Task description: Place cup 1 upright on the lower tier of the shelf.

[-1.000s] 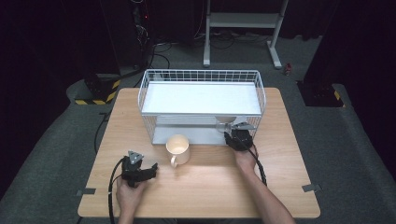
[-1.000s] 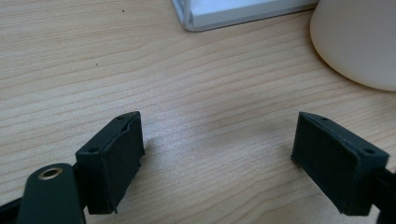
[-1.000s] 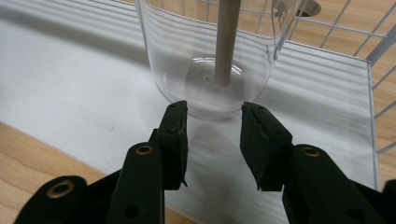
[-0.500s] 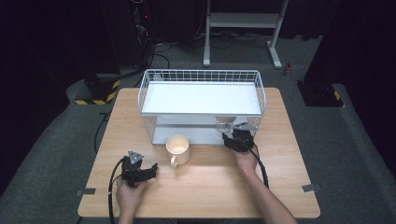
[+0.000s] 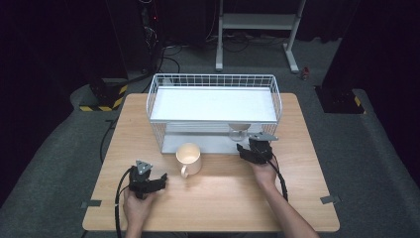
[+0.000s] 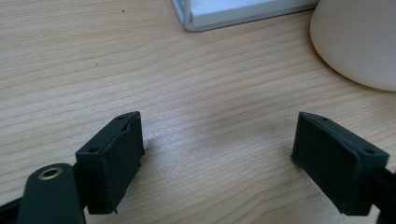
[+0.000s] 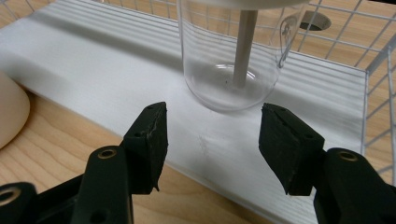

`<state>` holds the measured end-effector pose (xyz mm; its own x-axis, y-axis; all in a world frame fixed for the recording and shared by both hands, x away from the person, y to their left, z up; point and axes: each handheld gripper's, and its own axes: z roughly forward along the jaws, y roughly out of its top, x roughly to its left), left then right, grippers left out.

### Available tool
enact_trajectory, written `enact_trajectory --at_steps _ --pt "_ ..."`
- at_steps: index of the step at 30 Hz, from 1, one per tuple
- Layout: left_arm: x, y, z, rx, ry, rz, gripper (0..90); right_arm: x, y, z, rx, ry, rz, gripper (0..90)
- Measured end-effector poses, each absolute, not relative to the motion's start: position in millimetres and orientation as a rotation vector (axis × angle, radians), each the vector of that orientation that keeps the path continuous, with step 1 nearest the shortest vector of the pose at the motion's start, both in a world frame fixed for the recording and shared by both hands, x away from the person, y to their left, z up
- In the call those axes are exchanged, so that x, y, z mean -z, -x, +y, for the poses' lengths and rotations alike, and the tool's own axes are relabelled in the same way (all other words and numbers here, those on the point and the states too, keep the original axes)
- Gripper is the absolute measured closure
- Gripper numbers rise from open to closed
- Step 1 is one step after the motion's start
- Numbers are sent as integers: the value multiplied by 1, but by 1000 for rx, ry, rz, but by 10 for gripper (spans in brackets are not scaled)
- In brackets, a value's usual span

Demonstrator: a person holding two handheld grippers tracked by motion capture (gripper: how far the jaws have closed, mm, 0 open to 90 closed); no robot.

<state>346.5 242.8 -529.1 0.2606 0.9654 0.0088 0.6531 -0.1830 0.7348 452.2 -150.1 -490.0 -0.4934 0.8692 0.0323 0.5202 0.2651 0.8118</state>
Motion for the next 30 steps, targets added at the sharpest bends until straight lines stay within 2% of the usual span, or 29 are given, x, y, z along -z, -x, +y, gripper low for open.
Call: enact_trajectory --at_steps 30 --pt "529 -346 243 -653 -1917 1464 168 477 -412 -189 -1231 -1199 2118 367"
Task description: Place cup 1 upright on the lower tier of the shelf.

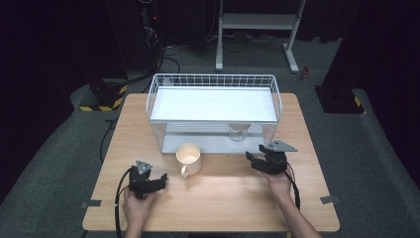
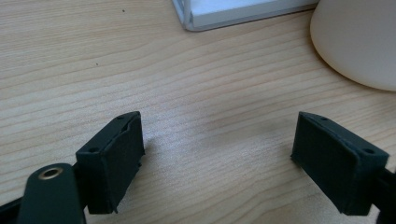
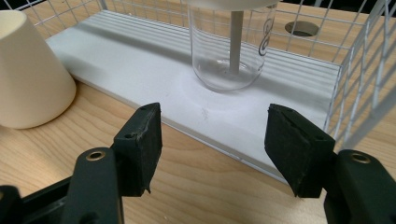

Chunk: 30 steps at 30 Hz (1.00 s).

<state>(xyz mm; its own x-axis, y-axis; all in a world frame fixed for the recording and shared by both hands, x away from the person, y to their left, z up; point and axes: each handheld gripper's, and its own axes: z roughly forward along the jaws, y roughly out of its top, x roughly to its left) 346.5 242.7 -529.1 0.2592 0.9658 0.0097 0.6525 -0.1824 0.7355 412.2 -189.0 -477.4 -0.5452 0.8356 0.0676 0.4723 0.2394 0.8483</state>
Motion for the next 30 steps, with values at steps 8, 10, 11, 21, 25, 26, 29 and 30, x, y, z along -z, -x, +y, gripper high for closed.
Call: enact_trajectory --at_steps 8,10,11,21,25,26,29,30 --pt "529 -347 243 -653 -1916 1464 167 477 -402 -199 -1253 -1194 2104 357" --pt "529 -347 243 -653 -1916 1464 168 477 -400 -203 -1273 -1202 2104 353" --pt "529 -347 243 -653 -1917 1464 168 476 -399 -205 -1285 -1207 2103 352" --pt "529 -347 243 -653 -1916 1464 167 482 -390 -213 -1288 -1211 2101 348" --pt "529 -347 243 -653 -1917 1464 168 486 -387 -215 -1279 -1213 2102 347" --pt "529 -347 243 -653 -1917 1464 167 486 -386 -216 -1276 -1211 2103 347" --pt "529 -347 243 -653 -1917 1464 167 487 -383 -218 -1262 -1209 2103 345" --pt "529 -347 243 -653 -1917 1464 168 487 -382 -219 -1257 -1208 2103 344"
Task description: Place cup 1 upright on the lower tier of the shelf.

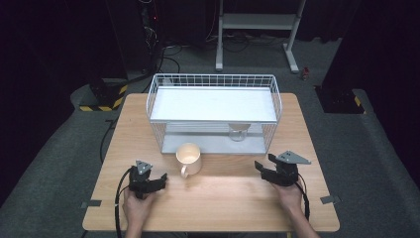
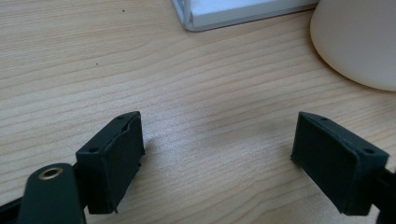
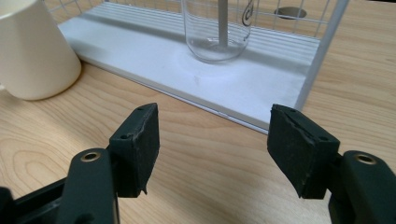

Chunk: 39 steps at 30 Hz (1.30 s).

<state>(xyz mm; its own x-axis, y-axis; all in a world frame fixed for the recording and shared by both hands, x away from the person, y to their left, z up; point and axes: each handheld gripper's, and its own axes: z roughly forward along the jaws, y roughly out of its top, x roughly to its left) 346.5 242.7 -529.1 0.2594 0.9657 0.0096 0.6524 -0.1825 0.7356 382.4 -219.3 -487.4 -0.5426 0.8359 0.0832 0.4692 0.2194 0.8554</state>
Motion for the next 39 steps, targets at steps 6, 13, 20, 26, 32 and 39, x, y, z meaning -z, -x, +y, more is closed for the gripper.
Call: enact_trajectory --at_steps 6,13,20,26,32,39 --pt "529 -346 243 -653 -1917 1464 168 494 -377 -226 -1226 -1206 2102 341" --pt "529 -346 242 -652 -1914 1467 168 500 -370 -233 -1201 -1216 2108 341" --pt "529 -346 243 -653 -1915 1465 168 505 -367 -238 -1171 -1225 2121 340" --pt "529 -346 242 -651 -1912 1469 168 510 -366 -241 -1112 -1231 2140 337" --pt "529 -346 243 -651 -1914 1469 167 514 -365 -241 -1045 -1240 2164 323" --pt "529 -344 242 -656 -1897 1490 182 521 -367 -241 -974 -1225 2197 308"
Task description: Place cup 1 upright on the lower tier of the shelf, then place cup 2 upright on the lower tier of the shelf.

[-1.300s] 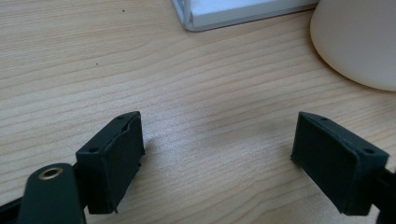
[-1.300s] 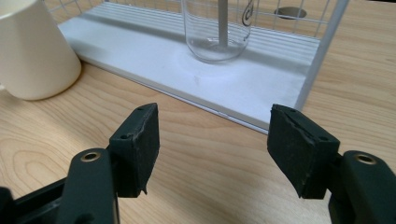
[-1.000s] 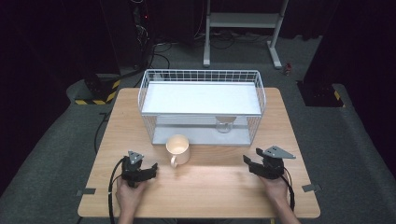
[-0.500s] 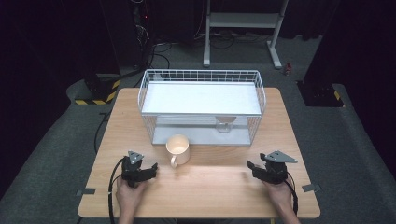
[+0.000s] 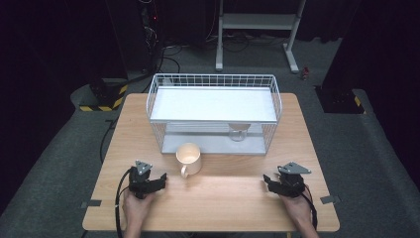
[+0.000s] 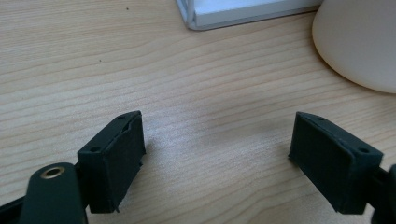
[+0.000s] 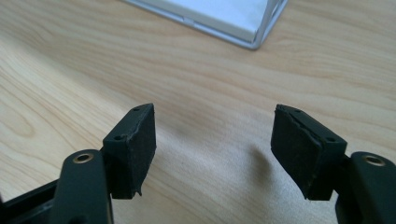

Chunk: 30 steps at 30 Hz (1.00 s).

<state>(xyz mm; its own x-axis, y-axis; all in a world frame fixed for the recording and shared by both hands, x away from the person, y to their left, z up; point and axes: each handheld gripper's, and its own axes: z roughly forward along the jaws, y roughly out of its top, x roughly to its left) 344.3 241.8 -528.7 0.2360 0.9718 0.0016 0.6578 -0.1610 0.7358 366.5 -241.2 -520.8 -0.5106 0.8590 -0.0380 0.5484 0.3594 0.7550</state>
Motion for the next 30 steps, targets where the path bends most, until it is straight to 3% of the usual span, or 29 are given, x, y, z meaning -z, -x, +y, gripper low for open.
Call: enact_trajectory --at_steps 9,30 --pt "529 -344 240 -657 -1884 1509 178 524 -372 -245 -929 -1281 2222 240" --pt "518 -322 245 -519 -1877 1413 146 524 -372 -242 -925 -1298 2214 239"
